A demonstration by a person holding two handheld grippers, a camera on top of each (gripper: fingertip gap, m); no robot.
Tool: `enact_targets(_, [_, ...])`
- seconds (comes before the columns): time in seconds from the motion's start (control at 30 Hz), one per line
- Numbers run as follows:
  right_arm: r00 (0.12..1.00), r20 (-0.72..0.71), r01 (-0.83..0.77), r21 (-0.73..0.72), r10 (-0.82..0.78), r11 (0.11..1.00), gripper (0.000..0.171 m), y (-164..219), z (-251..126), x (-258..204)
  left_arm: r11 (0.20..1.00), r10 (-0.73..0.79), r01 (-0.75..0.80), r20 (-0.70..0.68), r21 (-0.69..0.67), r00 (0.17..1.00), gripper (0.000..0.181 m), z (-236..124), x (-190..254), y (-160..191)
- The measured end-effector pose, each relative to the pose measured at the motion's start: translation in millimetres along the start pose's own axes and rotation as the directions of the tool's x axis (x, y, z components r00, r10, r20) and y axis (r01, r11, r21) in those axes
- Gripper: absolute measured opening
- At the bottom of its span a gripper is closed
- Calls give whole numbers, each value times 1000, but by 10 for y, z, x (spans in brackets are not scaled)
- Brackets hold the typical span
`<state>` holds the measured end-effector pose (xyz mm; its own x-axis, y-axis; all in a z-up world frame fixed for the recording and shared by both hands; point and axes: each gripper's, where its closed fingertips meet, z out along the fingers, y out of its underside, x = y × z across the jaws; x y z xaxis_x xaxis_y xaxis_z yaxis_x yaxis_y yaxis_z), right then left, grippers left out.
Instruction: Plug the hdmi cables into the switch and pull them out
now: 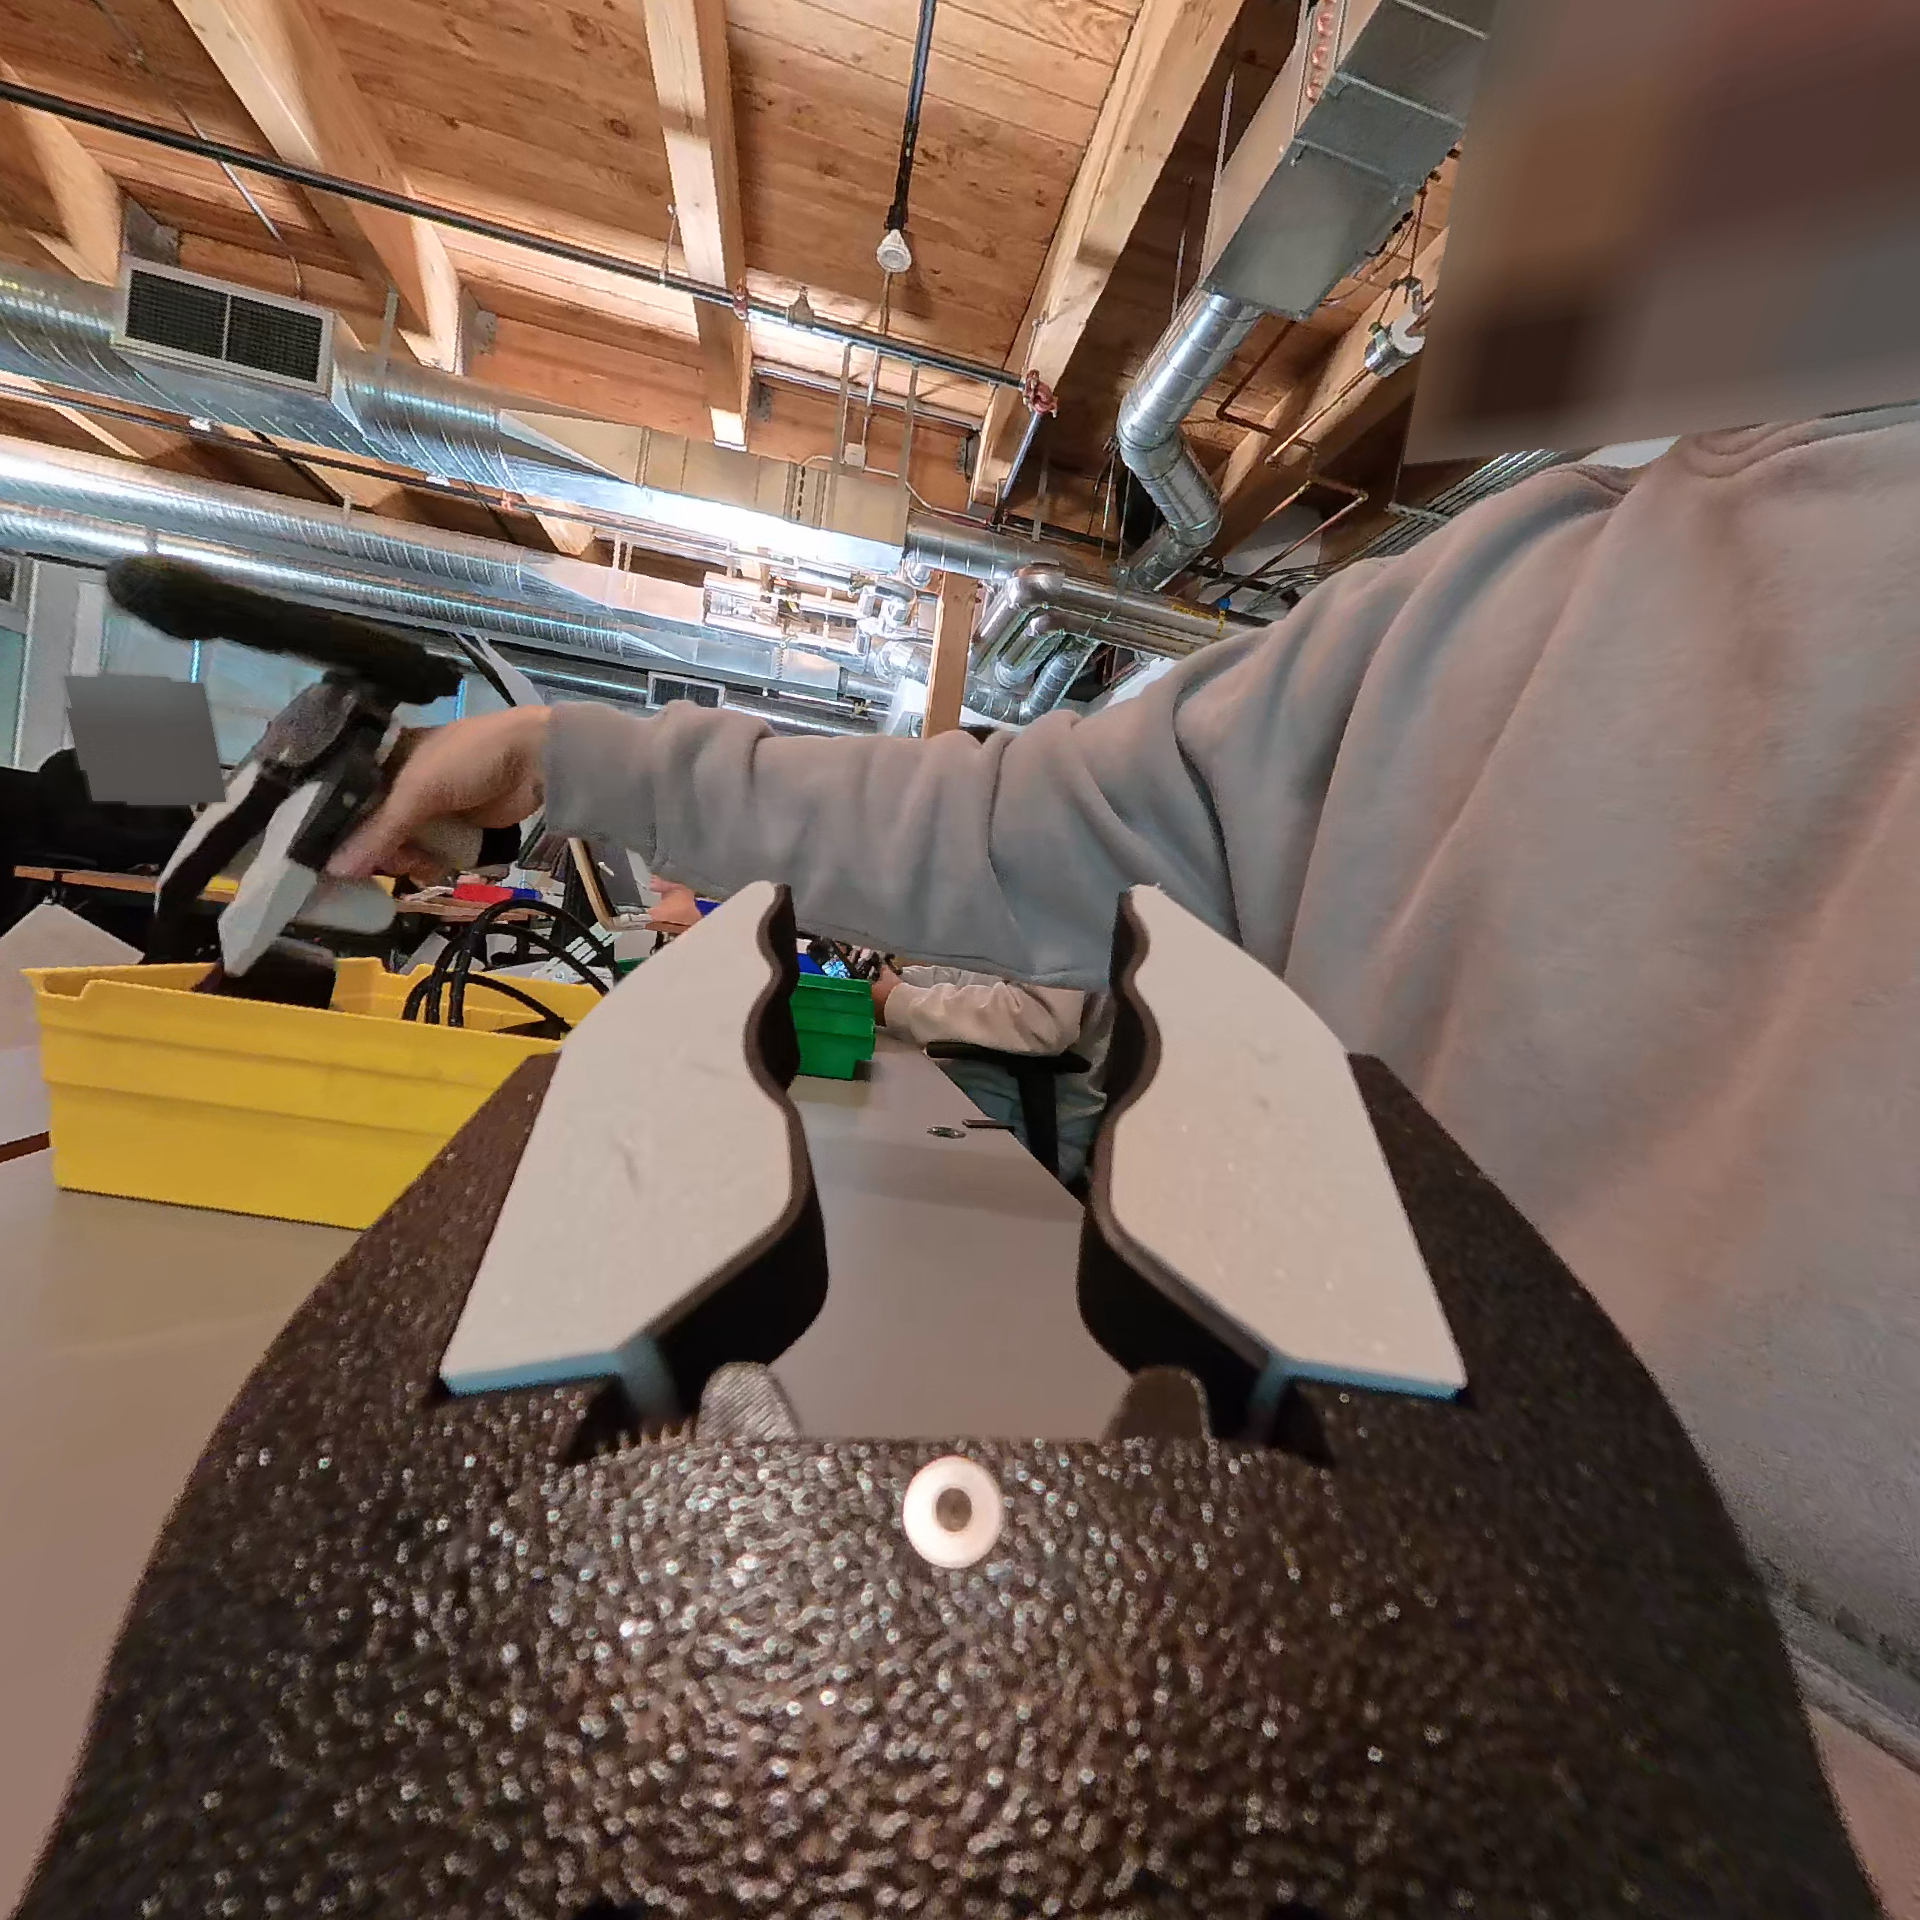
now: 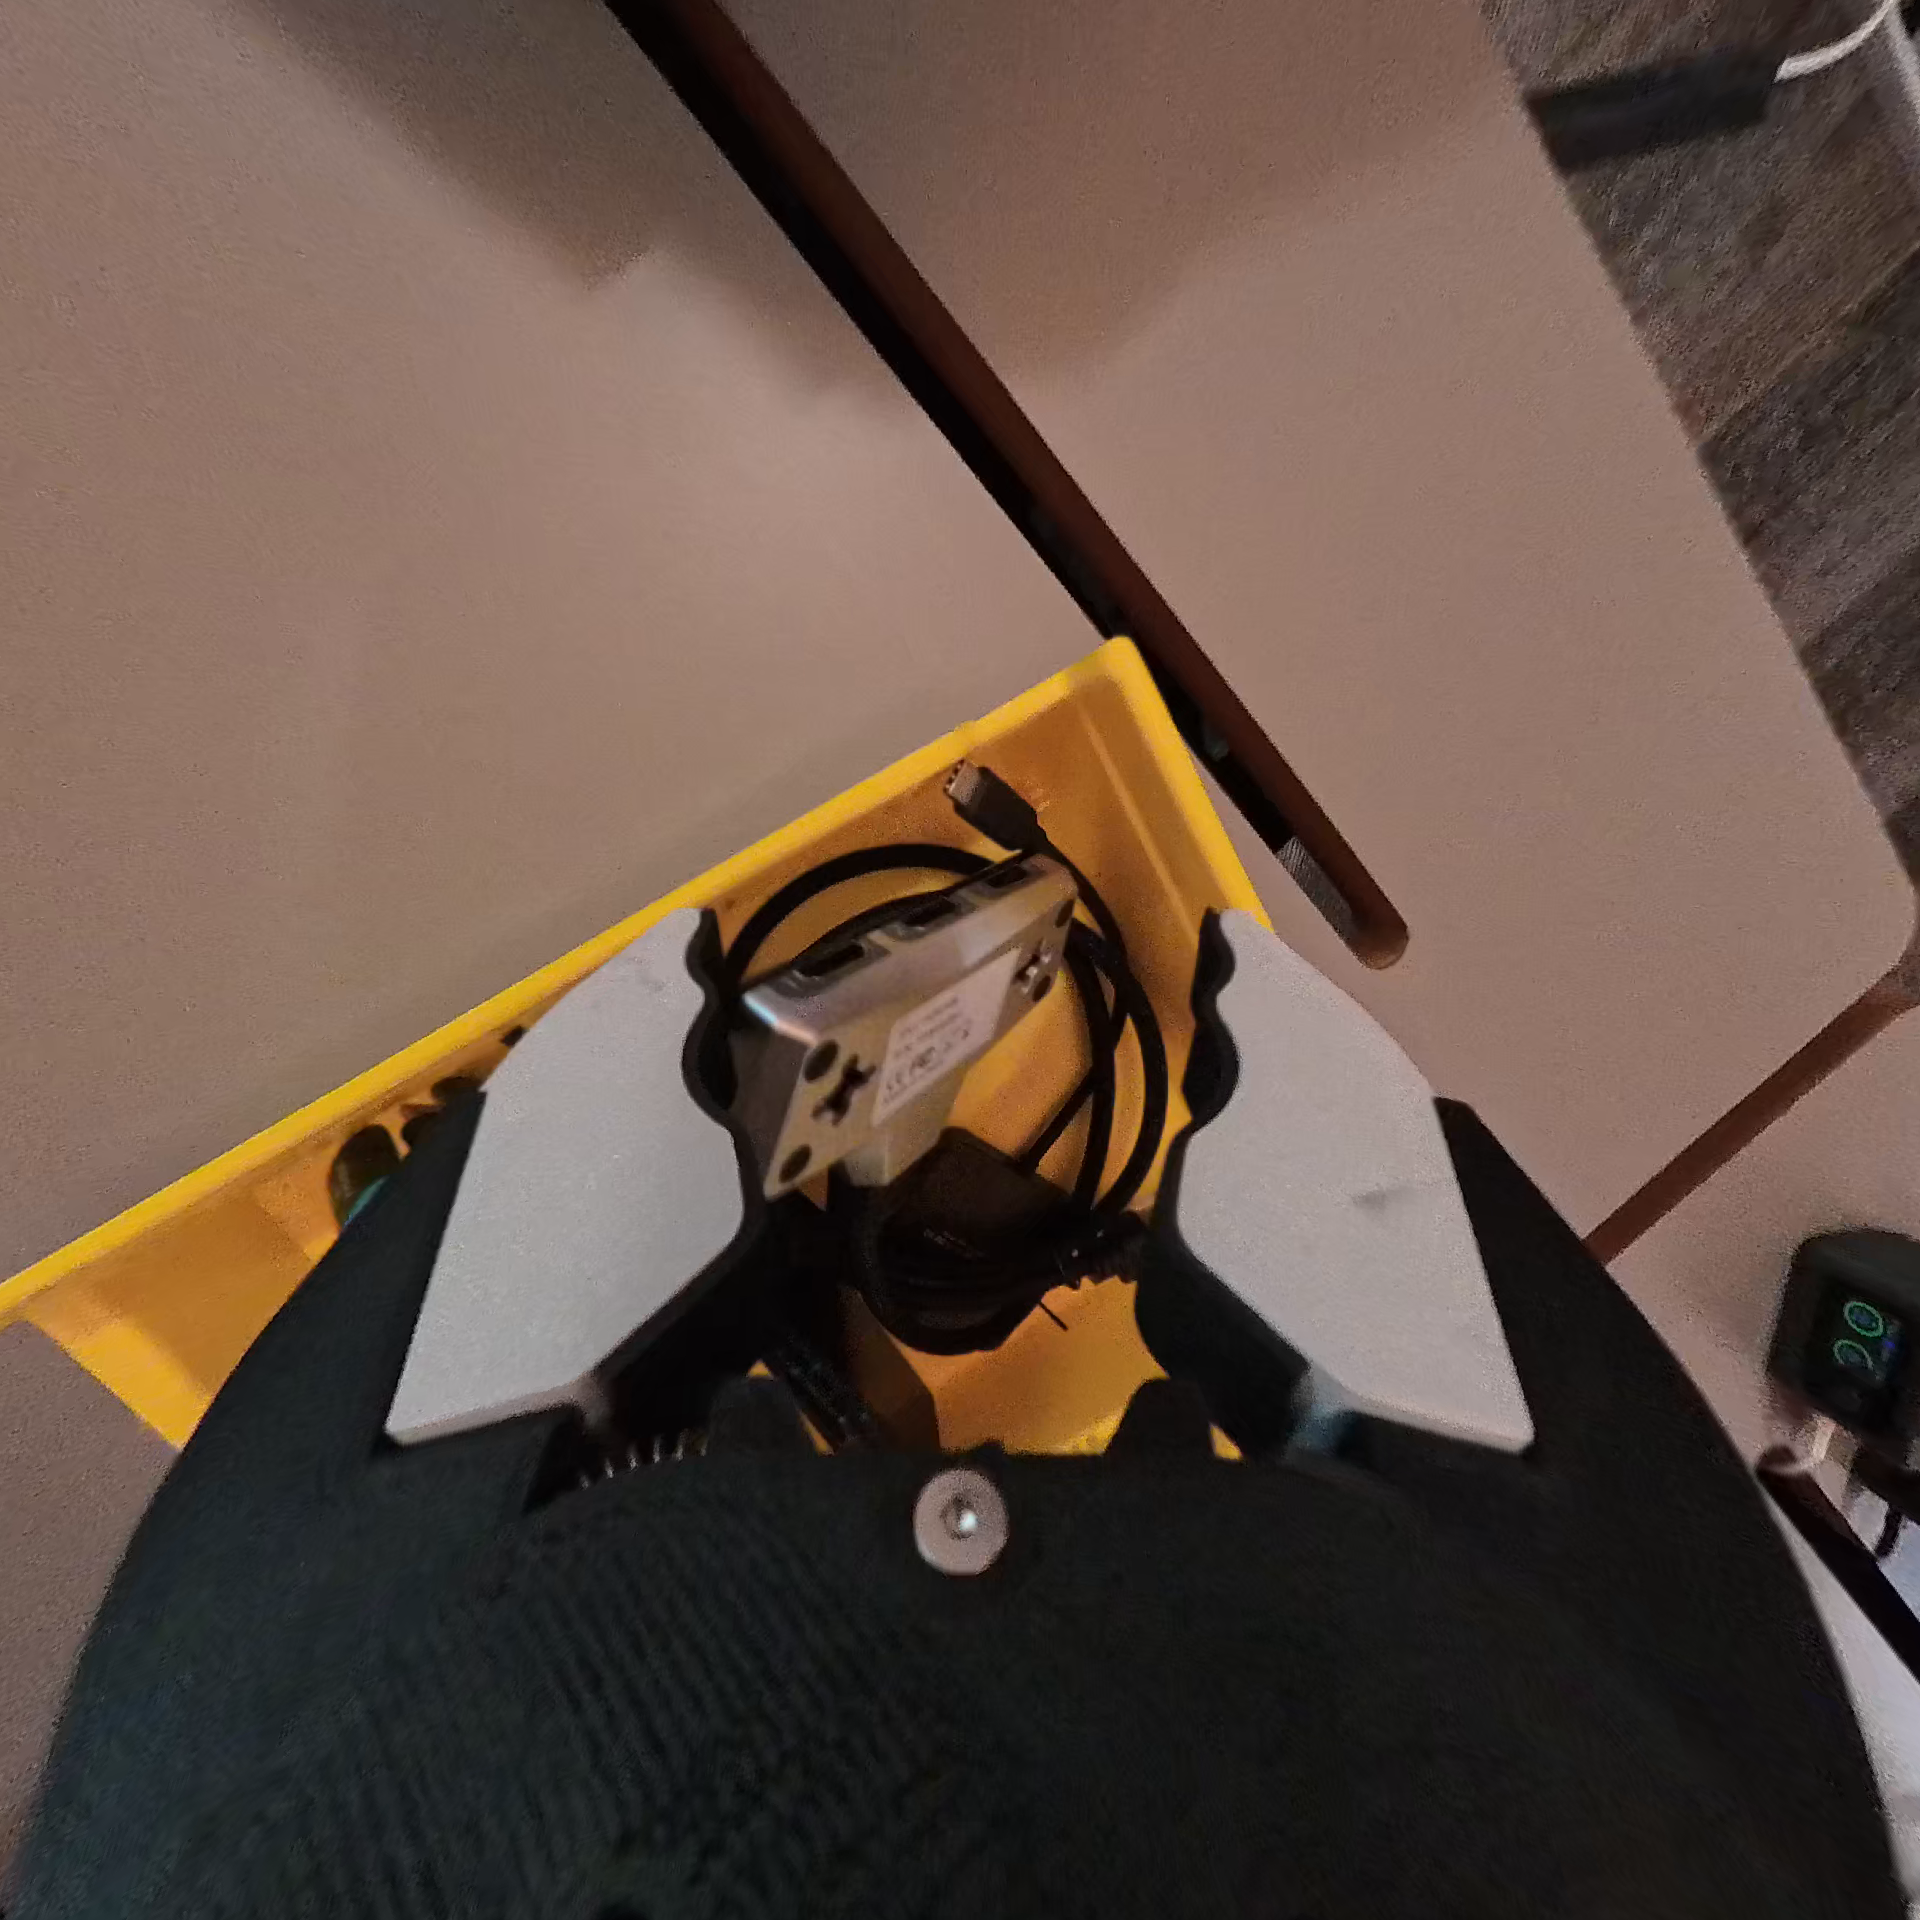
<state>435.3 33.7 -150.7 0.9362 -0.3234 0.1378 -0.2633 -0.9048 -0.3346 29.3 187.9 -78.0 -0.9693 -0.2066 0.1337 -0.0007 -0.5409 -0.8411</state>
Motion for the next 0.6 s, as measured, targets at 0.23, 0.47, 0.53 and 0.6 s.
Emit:
enact_targets(0.23, [983, -116, -83, 402, 141, 912, 91, -16, -1065, -35, 999, -13, 13, 7, -53, 1000, 57, 47, -22, 135])
enact_targets(0.47, [934, -47, -193, 767, 354, 612, 90, 1024, -1736, -798, 945, 83, -34, 139, -324, 987, 58, 106, -285, 630])
enact_targets(0.53, [902, -12, -244, 811, 432, 531, 91, 1363, -1684, -976, 927, 99, -11, 216, -375, 971, 58, 217, -449, 753])
enact_targets(0.6, [861, -11, -283, 821, 509, 496, 96, 1666, -1576, -1081, 908, 131, 23, 338, -417, 932, 64, 380, -692, 859])
